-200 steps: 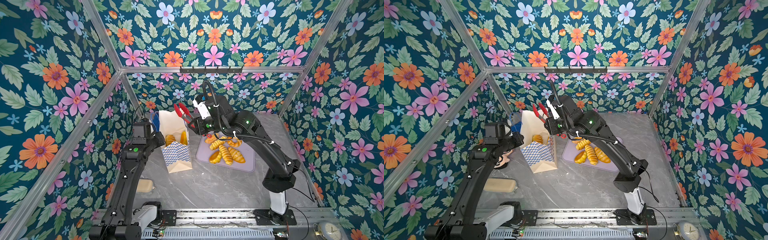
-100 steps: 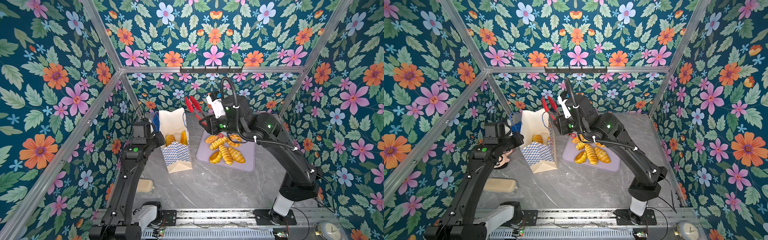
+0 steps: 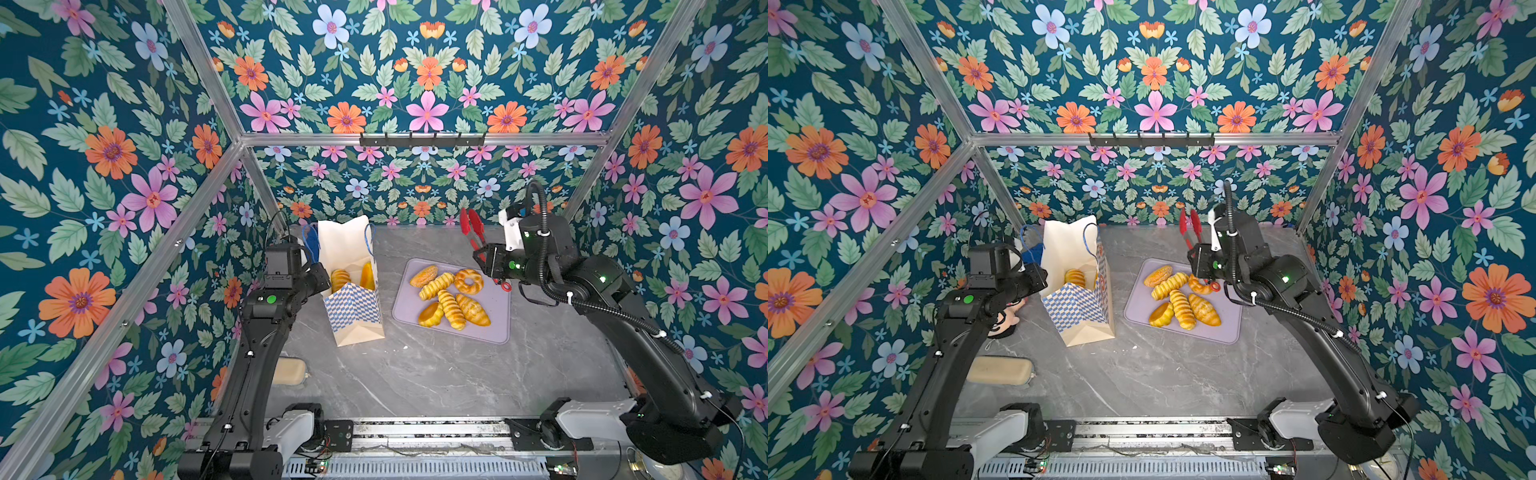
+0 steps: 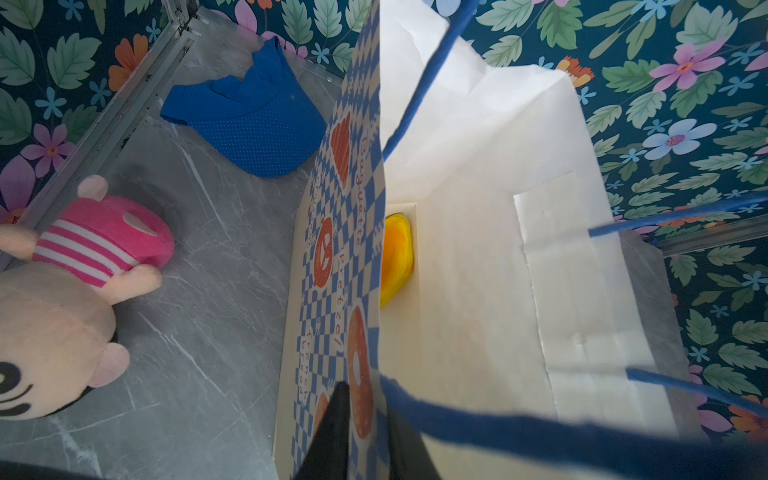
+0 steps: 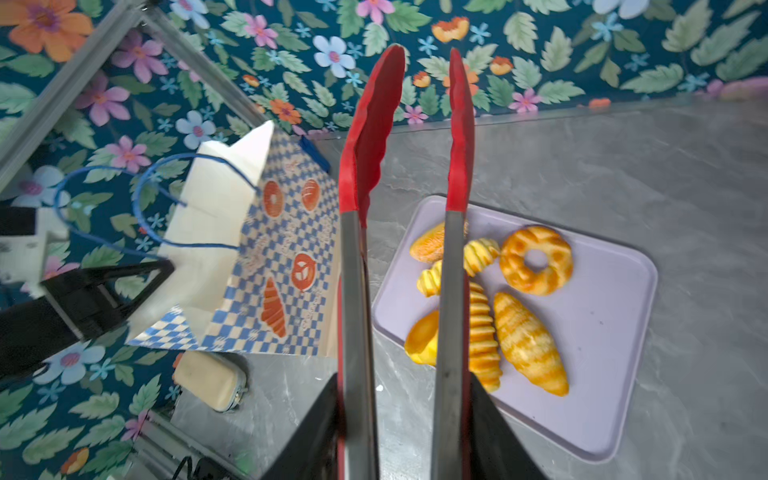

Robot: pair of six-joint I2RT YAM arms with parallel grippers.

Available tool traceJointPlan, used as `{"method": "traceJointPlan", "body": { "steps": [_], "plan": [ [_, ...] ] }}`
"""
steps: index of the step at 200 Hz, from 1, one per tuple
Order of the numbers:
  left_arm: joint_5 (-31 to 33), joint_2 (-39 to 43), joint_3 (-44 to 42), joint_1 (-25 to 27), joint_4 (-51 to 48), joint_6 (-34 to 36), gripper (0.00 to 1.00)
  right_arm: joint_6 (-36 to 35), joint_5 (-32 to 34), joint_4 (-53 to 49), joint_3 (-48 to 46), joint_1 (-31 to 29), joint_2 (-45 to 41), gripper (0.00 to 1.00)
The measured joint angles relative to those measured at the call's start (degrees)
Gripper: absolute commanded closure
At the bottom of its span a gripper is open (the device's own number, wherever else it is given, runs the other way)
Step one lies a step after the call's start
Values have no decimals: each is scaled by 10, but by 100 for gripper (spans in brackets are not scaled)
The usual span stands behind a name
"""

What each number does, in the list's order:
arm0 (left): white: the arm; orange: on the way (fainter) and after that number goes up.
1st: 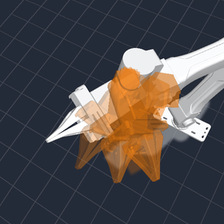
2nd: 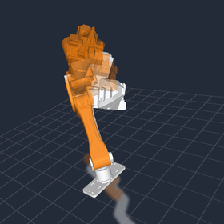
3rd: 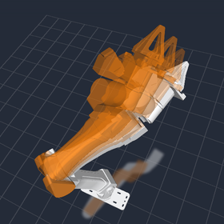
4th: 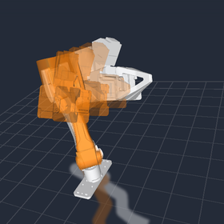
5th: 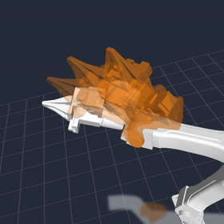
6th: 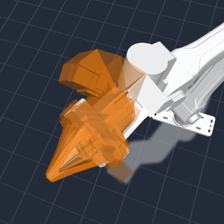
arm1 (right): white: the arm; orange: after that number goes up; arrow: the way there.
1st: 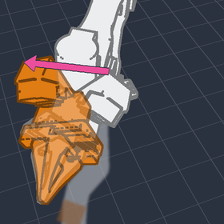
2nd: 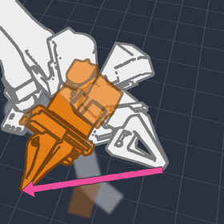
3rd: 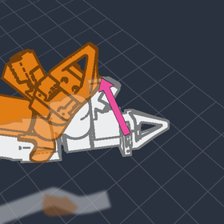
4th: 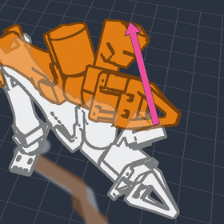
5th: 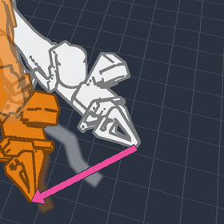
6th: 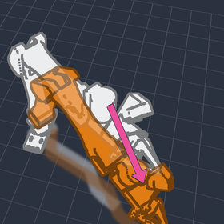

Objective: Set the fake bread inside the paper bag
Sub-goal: 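Open the tongs and withdraw the right gripper from the bag toward the tray, then lower the open tongs over the spiral yellow bread on the tray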

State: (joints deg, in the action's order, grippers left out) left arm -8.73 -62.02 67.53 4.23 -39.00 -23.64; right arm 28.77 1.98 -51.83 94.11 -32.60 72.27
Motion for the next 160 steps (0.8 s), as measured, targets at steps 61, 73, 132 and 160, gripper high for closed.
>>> {"method": "traceJointPlan", "body": {
  "steps": [61, 73, 132, 160],
  "plan": [
    [-1, 0, -7, 0, 10, -2, 82, 23, -47, -8, -144, 56, -26, 57],
    [-2, 0, -9, 0, 12, -3, 82, 23, -52, -7, -166, 64, -25, 57],
    [-4, 0, -22, 0, 24, -5, 82, 28, -94, 9, -217, 72, 10, 57],
    [-6, 0, -23, 0, 26, -7, 82, 38, -118, 34, -217, 72, 35, 57]
  ]
}}
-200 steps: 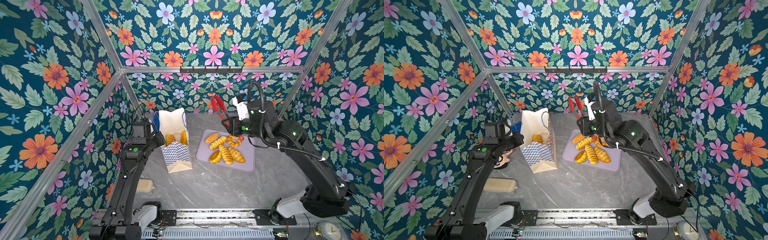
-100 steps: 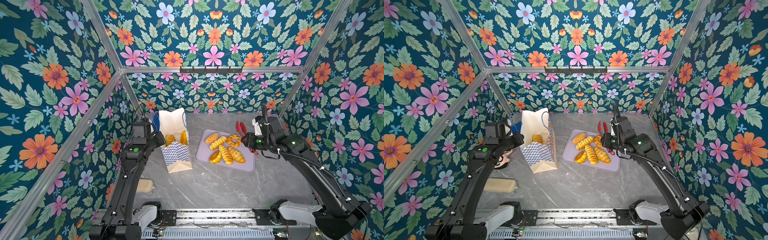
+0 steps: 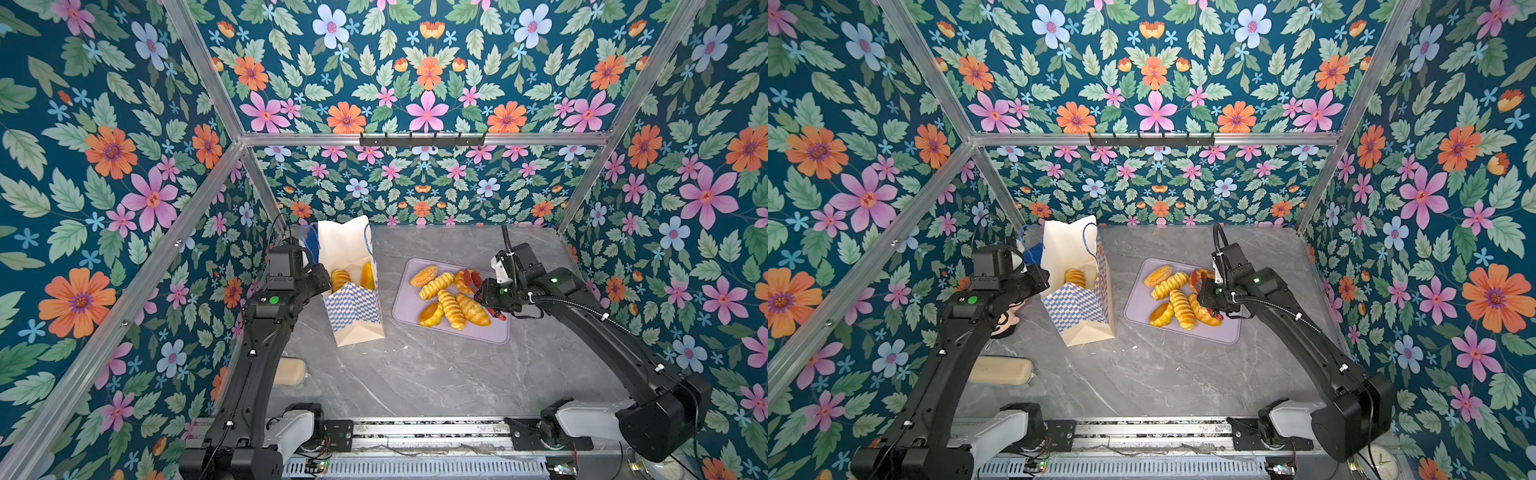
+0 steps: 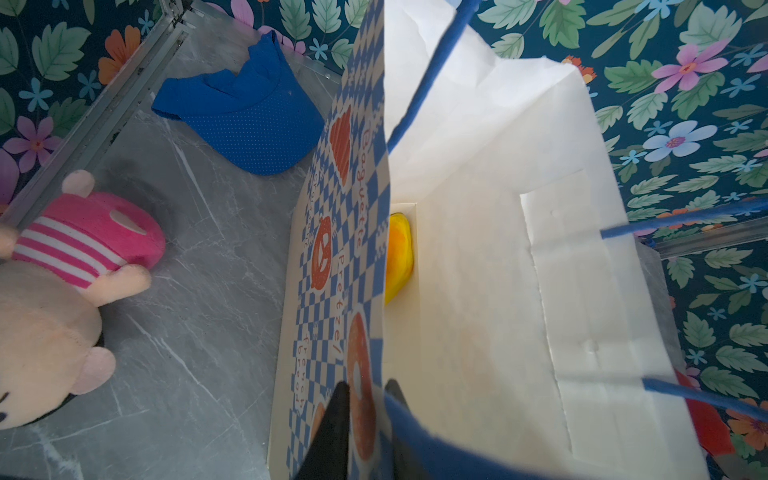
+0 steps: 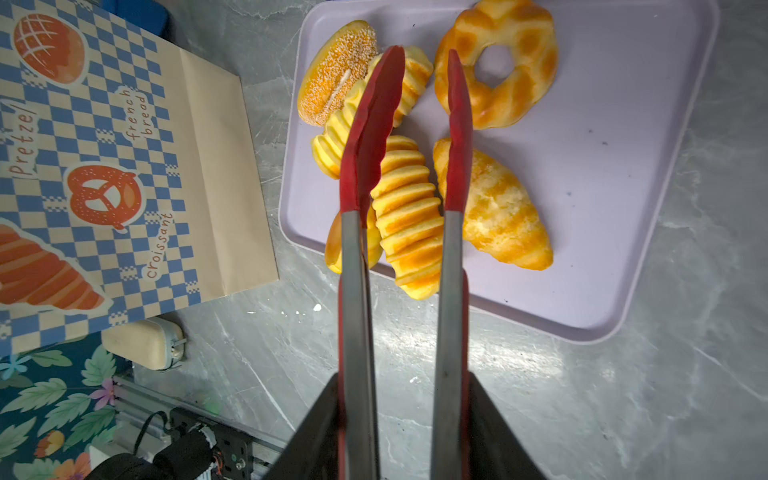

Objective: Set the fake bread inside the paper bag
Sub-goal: 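Lower the open tongs over the spiral yellow bread on the tray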

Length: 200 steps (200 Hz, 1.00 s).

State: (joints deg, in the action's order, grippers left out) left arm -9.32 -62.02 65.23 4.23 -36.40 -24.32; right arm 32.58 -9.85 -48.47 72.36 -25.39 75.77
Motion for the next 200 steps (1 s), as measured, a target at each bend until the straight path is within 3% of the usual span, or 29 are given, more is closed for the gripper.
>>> {"method": "traceJointPlan", "body": {
  "steps": [78, 200],
  "plan": [
    [-1, 1, 0, 0, 0, 0, 82, 6, -43, 38, 37, 0, 68, 56],
    [-5, 0, -1, 0, 1, -4, 82, 38, -30, 69, 69, 4, 135, 49]
  ]
}}
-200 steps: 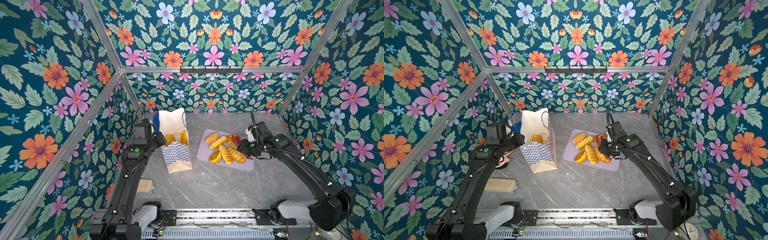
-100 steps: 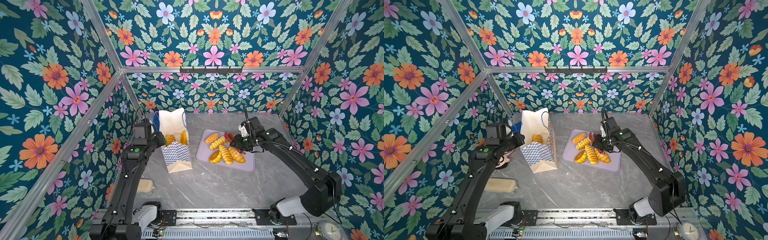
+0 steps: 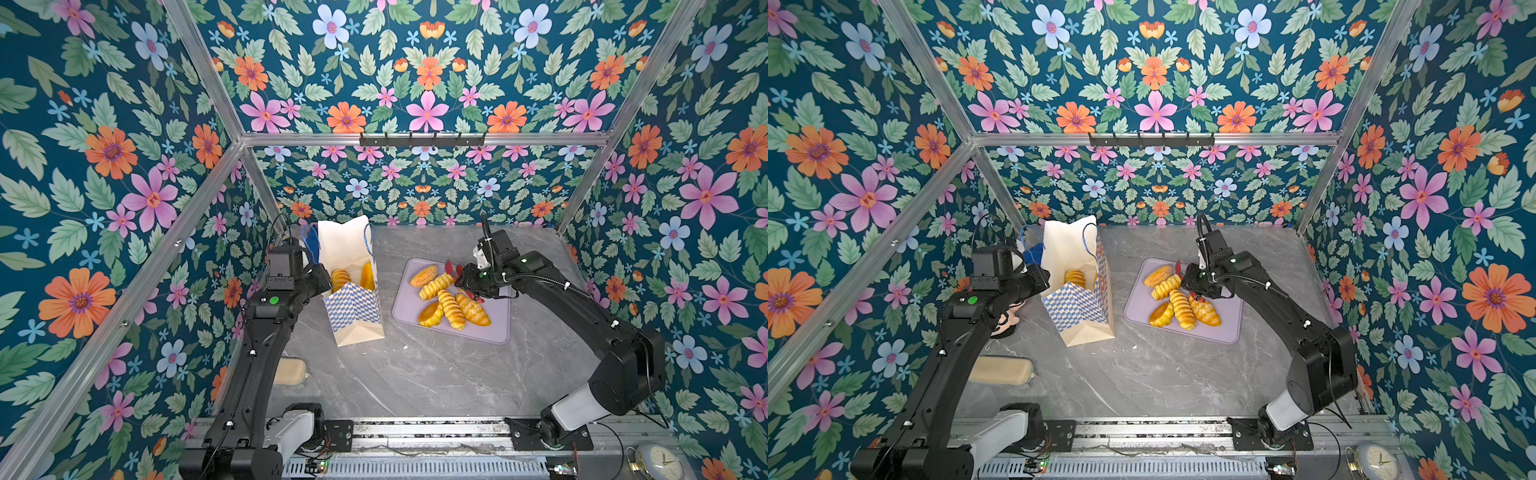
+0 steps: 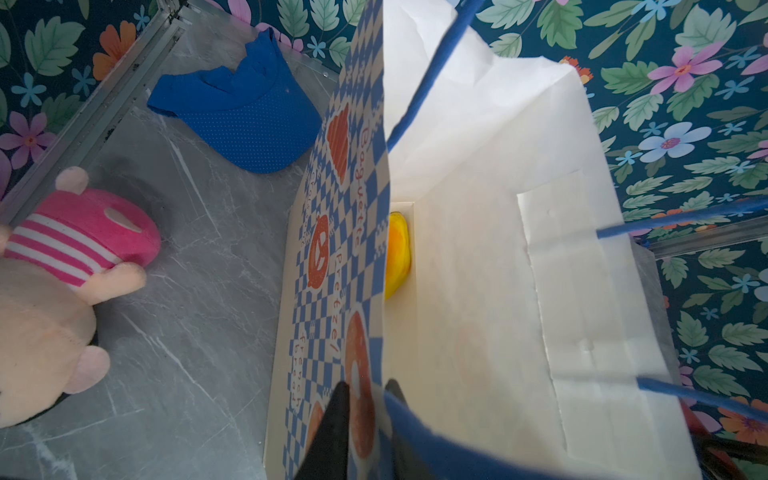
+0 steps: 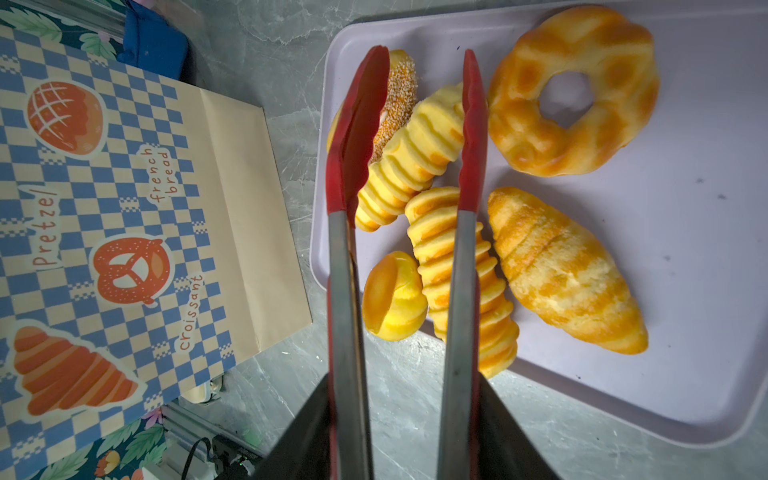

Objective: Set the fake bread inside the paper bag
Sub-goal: 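Lower the open tongs over the spiral yellow bread on the tray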

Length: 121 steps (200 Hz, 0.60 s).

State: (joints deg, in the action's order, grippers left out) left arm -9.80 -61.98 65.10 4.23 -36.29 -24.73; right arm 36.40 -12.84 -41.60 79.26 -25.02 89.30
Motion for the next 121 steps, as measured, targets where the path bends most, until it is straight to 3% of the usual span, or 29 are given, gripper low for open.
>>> {"method": "traceJointPlan", "body": {
  "steps": [121],
  "plan": [
    [-2, 0, -2, 0, 2, 0, 82, 29, -5, 35, 5, 8, 42, 46]
  ]
}}
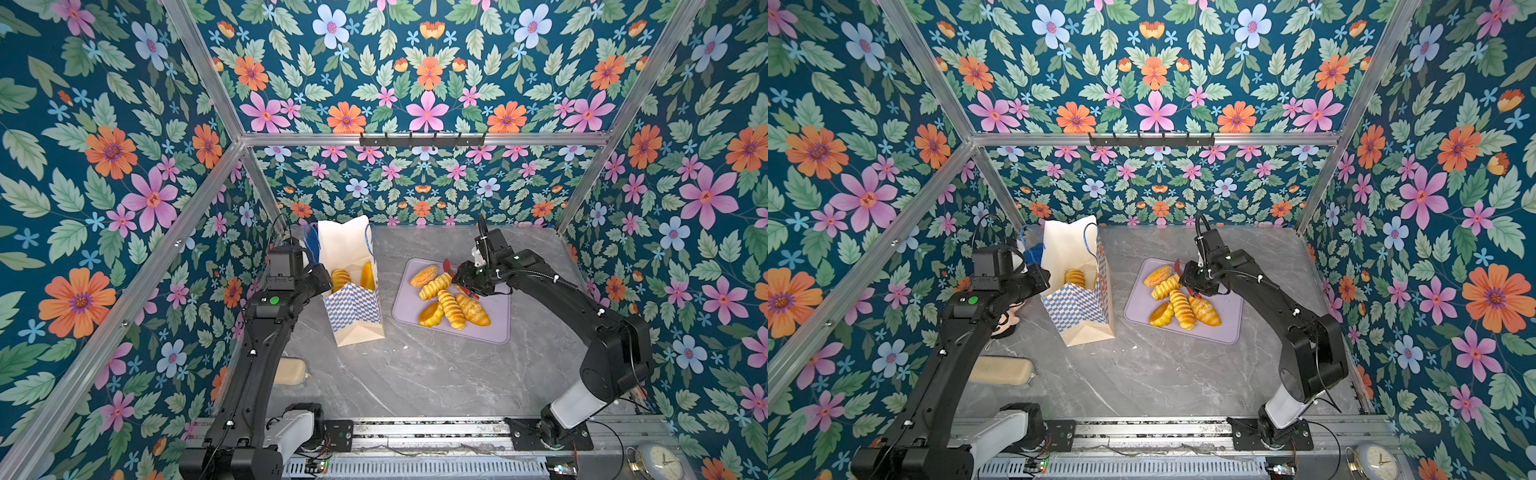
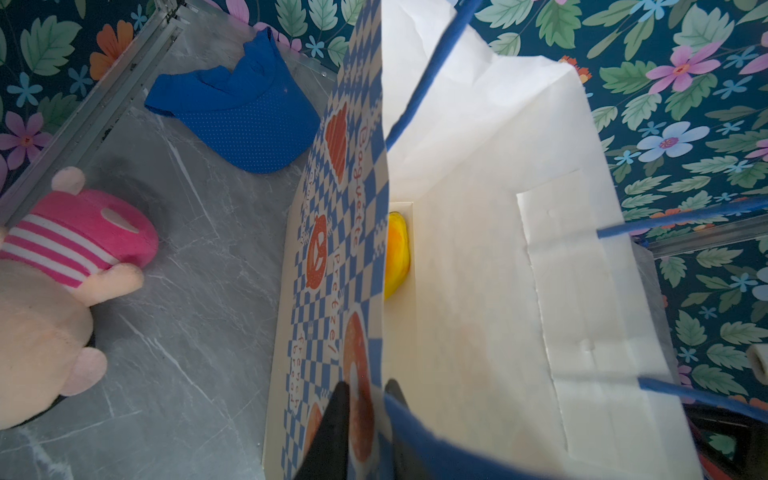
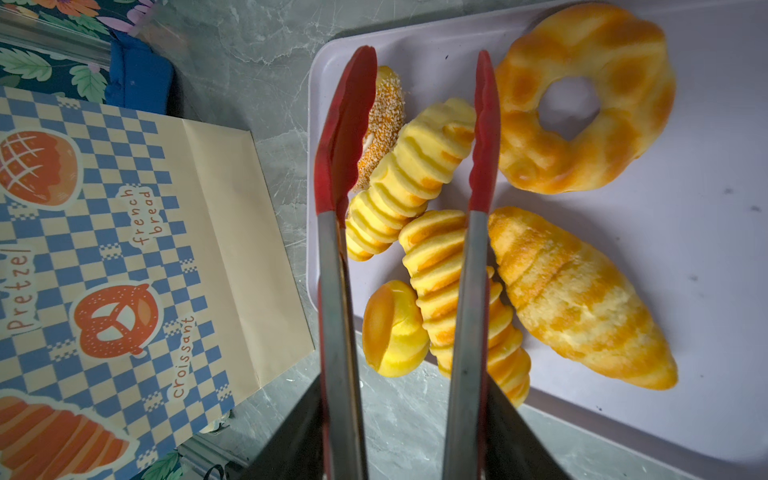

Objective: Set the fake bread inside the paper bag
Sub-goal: 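Lower the open tongs over the spiral yellow bread on the tray, then close the tongs on the spiral yellow bread with the right gripper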

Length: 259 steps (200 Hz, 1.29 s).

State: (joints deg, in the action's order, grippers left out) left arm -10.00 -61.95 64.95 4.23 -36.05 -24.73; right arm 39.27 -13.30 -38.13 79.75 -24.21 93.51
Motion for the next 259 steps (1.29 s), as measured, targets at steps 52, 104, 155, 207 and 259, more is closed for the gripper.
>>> {"method": "traceJointPlan", "body": {
  "steps": [52, 104, 155, 207, 259],
  "plan": [
    [0, 1, -2, 0, 0, 0, 82, 7, -4, 12, 1, 0, 19, 45],
    [0, 0, -2, 0, 0, 0, 82, 10, -10, 23, -7, 0, 37, 45],
    [0, 0, -2, 0, 0, 0, 82, 12, -15, 34, -13, 0, 40, 51],
    [0, 0, -2, 0, 0, 0, 82, 13, -14, 38, -23, 0, 36, 59],
    [0, 0, -2, 0, 0, 0, 82, 17, -12, 32, -26, 0, 9, 66]
  ]
}}
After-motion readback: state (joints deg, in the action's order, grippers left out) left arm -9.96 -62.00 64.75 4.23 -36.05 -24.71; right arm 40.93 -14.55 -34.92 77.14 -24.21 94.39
